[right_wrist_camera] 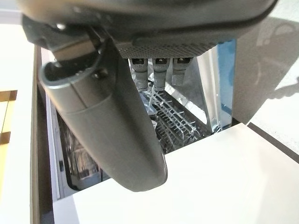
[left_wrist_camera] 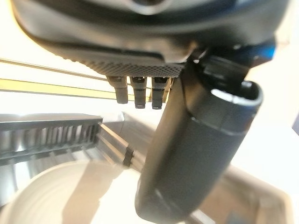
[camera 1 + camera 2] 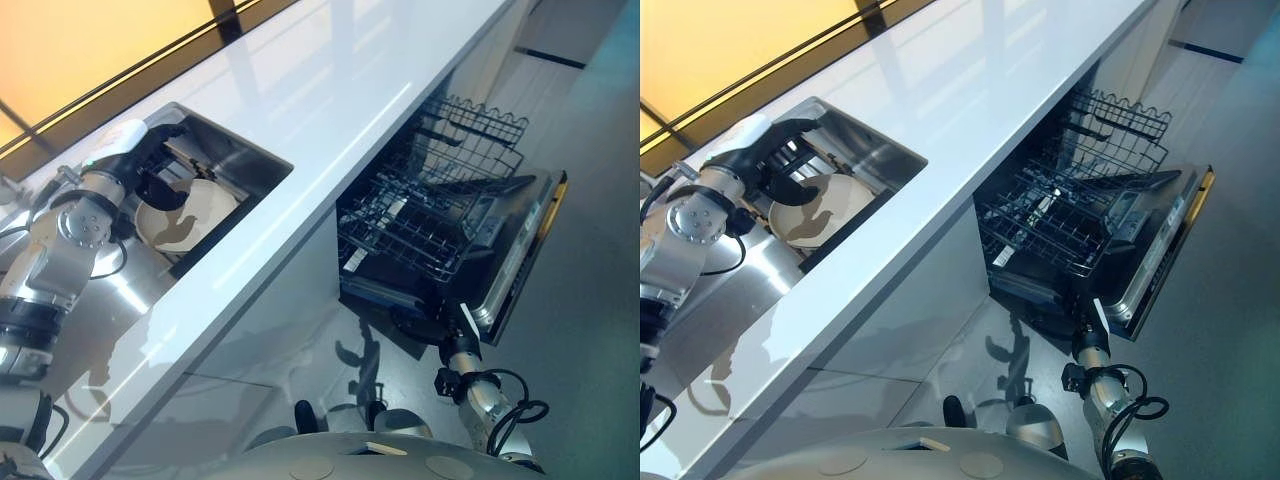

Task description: Pick up plates and place into dishwasher.

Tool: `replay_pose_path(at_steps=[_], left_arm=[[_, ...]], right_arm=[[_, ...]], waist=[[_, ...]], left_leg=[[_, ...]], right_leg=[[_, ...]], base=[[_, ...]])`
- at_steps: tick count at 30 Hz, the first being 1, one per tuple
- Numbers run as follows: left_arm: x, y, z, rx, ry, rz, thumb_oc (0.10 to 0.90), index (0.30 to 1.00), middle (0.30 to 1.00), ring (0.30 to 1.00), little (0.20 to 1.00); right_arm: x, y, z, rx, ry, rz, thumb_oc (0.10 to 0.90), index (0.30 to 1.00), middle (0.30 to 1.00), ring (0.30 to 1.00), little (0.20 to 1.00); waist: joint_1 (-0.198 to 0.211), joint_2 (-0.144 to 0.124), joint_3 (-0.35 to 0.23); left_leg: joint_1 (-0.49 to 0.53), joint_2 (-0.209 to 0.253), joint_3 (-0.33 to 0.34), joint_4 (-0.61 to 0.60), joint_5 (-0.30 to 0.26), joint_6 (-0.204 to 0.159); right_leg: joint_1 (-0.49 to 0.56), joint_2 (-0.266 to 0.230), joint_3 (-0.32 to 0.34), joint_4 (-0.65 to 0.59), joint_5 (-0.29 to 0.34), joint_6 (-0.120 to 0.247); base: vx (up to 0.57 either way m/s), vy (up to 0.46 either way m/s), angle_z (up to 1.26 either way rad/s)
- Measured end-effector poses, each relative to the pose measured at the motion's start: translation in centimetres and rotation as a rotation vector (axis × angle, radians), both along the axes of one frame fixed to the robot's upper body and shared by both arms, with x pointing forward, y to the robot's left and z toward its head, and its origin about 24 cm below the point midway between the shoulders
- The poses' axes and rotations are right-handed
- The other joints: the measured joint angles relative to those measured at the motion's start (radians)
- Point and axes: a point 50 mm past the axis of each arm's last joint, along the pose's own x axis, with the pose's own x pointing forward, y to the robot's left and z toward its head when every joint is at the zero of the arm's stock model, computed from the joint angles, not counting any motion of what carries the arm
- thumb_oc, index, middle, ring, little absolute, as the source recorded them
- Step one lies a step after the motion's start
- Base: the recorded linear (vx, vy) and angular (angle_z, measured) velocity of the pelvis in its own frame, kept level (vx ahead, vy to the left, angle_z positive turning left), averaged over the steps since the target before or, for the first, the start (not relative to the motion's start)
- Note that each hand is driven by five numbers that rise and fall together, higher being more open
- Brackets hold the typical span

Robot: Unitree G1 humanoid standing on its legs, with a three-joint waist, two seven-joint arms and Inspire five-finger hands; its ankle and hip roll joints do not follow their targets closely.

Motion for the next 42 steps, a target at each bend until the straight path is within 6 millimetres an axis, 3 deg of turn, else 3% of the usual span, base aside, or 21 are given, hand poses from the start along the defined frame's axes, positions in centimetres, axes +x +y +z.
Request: replay_pose_path(at_steps=[6, 10, 14, 21, 27, 31, 35, 38, 42], left_arm=[[1.1, 1.6, -0.1, 0.021, 0.065, 0.100, 0.800, 0.900, 0.900, 0.900, 0.900], [0.8, 2.7, -2.2, 0.017, 0.233, 0.165, 0.800, 0.900, 0.900, 0.900, 0.900], [-0.2, 5.0, -4.2, 0.006, 0.393, 0.305, 0.800, 0.900, 0.900, 0.900, 0.900], [-1.6, 7.4, -5.2, 0.075, 0.498, 0.454, 0.800, 0.900, 0.900, 0.900, 0.900], [-0.9, 7.2, -3.4, 0.098, 0.290, 0.447, 0.800, 0.900, 0.900, 0.900, 0.900], [-0.2, 6.1, -0.4, 0.063, 0.041, 0.400, 0.800, 0.900, 0.900, 0.900, 0.900], [-0.1, 5.6, 1.3, 0.001, -0.065, 0.378, 0.800, 0.900, 0.900, 0.900, 0.900], [-0.3, 5.4, 1.4, -0.088, -0.085, 0.356, 0.800, 0.900, 0.900, 0.900, 0.900], [-0.9, 5.6, -0.1, -0.201, -0.040, 0.346, 0.800, 0.900, 0.900, 0.900, 0.900]], right_arm=[[-0.1, -0.7, 0.1, -0.025, 0.010, 0.015, 0.800, 0.900, 0.900, 0.900, 0.900], [-0.3, -1.6, 0.1, -0.054, 0.036, 0.019, 0.800, 0.900, 0.900, 0.900, 0.900], [-0.1, -2.3, 0.4, -0.081, 0.038, 0.021, 0.800, 0.900, 0.900, 0.900, 0.900], [0.0, -2.9, 0.6, -0.105, 0.046, 0.017, 0.800, 0.900, 0.900, 0.900, 0.900], [0.4, -2.8, 0.8, -0.104, 0.033, 0.019, 0.800, 0.900, 0.900, 0.900, 0.900], [0.5, -2.7, 0.8, -0.102, 0.027, 0.023, 0.800, 0.900, 0.900, 0.900, 0.900], [0.8, -2.6, 1.0, -0.097, 0.018, 0.028, 0.800, 0.900, 0.900, 0.900, 0.900], [0.8, -2.4, 0.9, -0.094, 0.017, 0.024, 0.800, 0.900, 0.900, 0.900, 0.900], [1.1, -1.7, 0.8, -0.070, 0.007, 0.015, 0.800, 0.900, 0.900, 0.900, 0.900]], waist=[[-0.053, 0.010, 0.006], [-0.091, 0.034, 0.020], [-0.103, 0.066, 0.037], [-0.078, 0.079, 0.076], [-0.055, 0.074, 0.089], [-0.028, 0.065, 0.094], [-0.018, 0.058, 0.099], [-0.010, 0.055, 0.100], [-0.006, 0.050, 0.101]], left_leg=[[-0.001, 0.001, 0.035, 0.000, -0.001, 0.000], [-0.004, 0.003, 0.053, 0.000, -0.001, -0.001], [-0.015, 0.005, 0.065, 0.000, -0.001, -0.001], [-0.016, 0.005, 0.064, 0.000, -0.001, -0.001], [-0.016, 0.003, 0.048, 0.000, -0.001, -0.001], [-0.017, 0.002, 0.036, 0.000, -0.001, -0.001], [-0.016, 0.001, 0.029, 0.000, -0.001, -0.001], [-0.014, 0.000, 0.014, 0.000, -0.001, -0.001], [-0.011, -0.001, 0.006, 0.000, -0.001, -0.001]], right_leg=[[-0.022, 0.001, 0.025, 0.020, 0.000, 0.000], [-0.042, 0.003, 0.037, 0.035, 0.000, 0.001], [-0.070, 0.005, 0.055, 0.051, 0.000, 0.001], [-0.068, 0.005, 0.048, 0.051, 0.000, 0.001], [-0.056, 0.003, 0.018, 0.043, 0.000, 0.001], [-0.051, 0.000, -0.005, 0.041, 0.000, 0.001], [-0.043, -0.001, -0.013, 0.035, 0.000, 0.001], [-0.030, -0.001, -0.028, 0.025, 0.000, 0.001], [-0.018, -0.001, -0.036, 0.016, 0.000, 0.000]], base=[[0.07, 0.019, -0.16], [0.03, 0.031, -0.14], [0.01, 0.033, -0.16], [0.00, -0.006, 0.02], [-0.02, -0.017, 0.09], [-0.03, 0.008, 0.08], [-0.02, 0.015, 0.07], [-0.01, 0.007, 0.15], [0.00, -0.005, 0.07]])
